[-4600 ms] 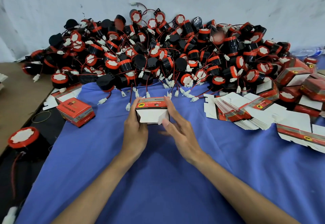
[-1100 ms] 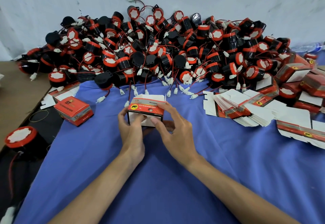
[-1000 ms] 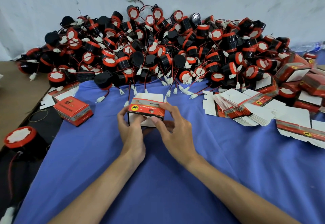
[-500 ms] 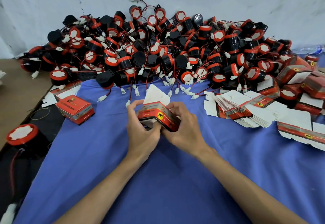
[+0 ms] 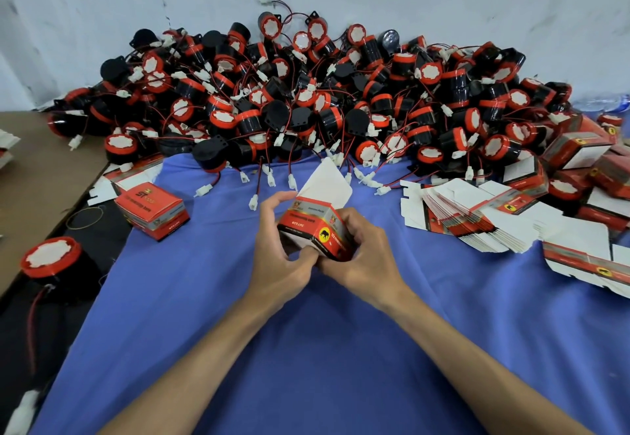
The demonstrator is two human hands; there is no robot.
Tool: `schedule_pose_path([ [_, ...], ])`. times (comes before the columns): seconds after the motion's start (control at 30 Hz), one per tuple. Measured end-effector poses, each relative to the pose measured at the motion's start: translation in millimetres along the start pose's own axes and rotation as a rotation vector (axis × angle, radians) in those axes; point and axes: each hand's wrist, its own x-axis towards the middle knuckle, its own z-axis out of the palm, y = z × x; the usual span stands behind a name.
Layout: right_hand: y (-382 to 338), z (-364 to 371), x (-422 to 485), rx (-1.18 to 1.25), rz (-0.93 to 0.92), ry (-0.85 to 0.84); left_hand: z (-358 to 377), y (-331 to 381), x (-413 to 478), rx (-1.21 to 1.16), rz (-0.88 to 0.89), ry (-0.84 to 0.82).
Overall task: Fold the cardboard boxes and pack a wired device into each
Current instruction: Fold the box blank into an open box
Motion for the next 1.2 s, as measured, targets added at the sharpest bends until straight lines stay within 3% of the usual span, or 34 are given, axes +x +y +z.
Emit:
schedule_pose_path([
  [0.23, -2.1, -8.4, 3.9, 0.093, 0.055, -0.063, -0.2, -4.9, 0.3, -0.092, -0.087, -0.103],
  [0.43, -6.7, 2.0, 0.9, 0.220, 0.085, 0.001, -4.1, -0.7, -1.6, -0.168, -0.112, -0.166],
  [0.63, -10.6, 0.0, 3.7, 0.640, 0.238, -0.104, -2.2, 8.5, 1.8, -0.278, -0.330, -0.093],
  [0.8, -9.2, 0.0, 3.3, 0.868, 0.307, -0.152, -0.8, 12.0, 3.5, -0.291, -0.371, 0.001],
  [1.0, -7.2, -3.3, 6.8, 0.838, 0.379, -0.198, 1.8, 15.0, 5.6, -0.293, -0.363, 0.025],
  [1.2, -5.4, 3.4, 4.4, 0.736, 0.329, -0.176, -0.3, 11.1, 5.7, -0.310, -0.387, 0.021],
])
